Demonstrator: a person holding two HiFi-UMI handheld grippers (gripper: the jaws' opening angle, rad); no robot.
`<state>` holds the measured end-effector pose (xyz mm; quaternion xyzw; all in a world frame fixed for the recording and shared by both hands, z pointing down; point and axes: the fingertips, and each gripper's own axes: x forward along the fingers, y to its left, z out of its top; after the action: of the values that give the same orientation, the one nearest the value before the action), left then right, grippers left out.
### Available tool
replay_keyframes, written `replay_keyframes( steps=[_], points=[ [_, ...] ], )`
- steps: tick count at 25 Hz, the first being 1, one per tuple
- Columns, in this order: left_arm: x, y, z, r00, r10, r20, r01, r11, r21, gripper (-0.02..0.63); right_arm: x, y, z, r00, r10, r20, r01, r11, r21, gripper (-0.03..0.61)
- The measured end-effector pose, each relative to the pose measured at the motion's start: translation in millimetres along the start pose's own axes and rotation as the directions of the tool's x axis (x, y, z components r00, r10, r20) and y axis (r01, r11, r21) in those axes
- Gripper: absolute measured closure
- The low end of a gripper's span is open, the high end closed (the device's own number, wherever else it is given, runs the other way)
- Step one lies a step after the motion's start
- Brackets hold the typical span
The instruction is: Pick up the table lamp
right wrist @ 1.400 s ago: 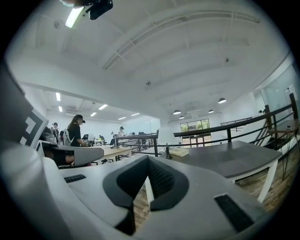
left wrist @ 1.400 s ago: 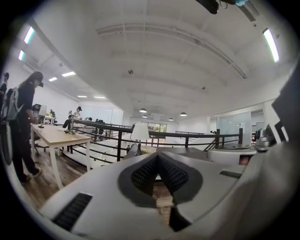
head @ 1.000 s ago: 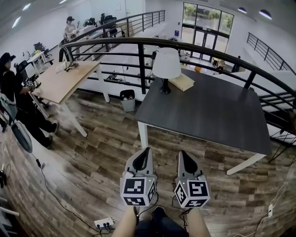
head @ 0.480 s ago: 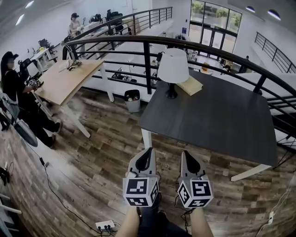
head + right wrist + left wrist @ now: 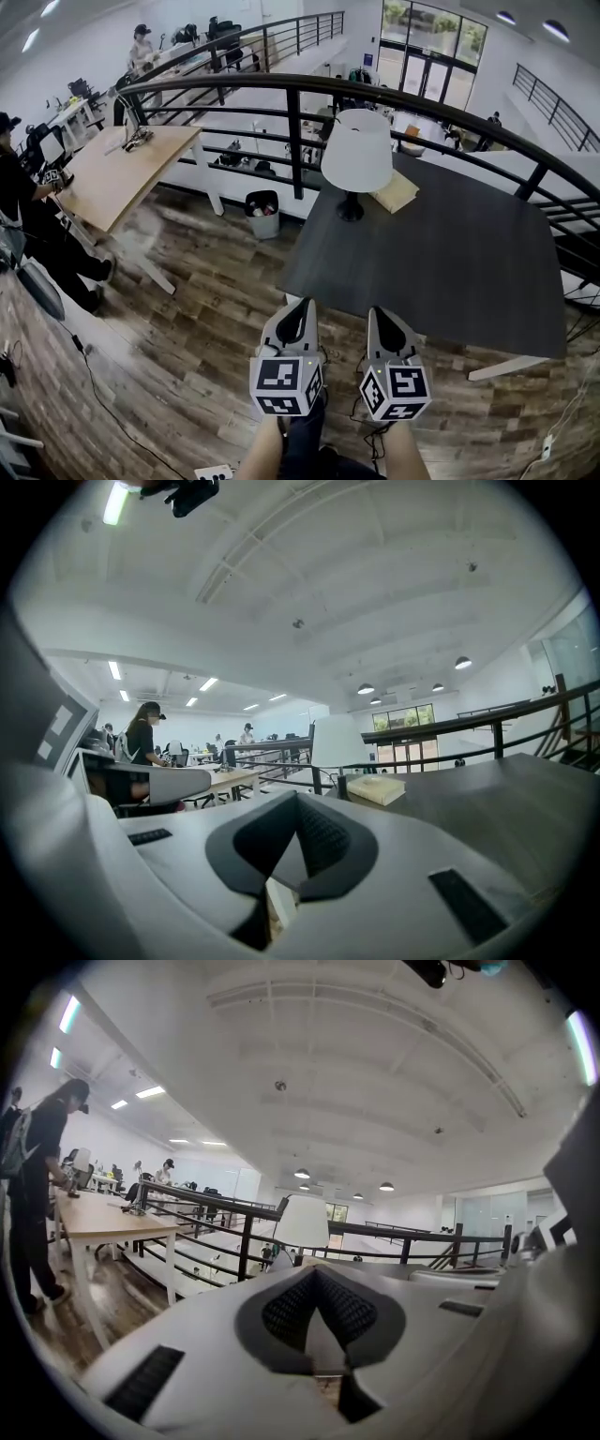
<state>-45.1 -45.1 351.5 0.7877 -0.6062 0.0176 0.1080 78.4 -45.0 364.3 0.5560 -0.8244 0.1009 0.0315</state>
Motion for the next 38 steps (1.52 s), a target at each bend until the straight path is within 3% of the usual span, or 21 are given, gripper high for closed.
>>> replay_keyframes(
  steps=[13,25,38],
  points=[
    [107.3,46.5,24.4,0.996,-0.090,-0.013,0.090,0.995,-0.038,0.574,110.6,-19.8,14.6,0.997,-0.075,-0.030,0.075,0.997,0.007,0.554],
    [147.4,45.5,26.8,0.978,-0.208,-0.016,0.203,0.969,-0.141,0.574,155.8,-41.5,17.6,0.993,-0.111,-0.048,0.111,0.994,0.002,0.554],
    [205.8,59.8,17.8,0.975,-0.220,-0.026,0.203,0.933,-0.297,0.574,221.1,-81.6,11.1,0.993,-0.094,-0.067,0.093,0.996,-0.015,0.554]
  ],
)
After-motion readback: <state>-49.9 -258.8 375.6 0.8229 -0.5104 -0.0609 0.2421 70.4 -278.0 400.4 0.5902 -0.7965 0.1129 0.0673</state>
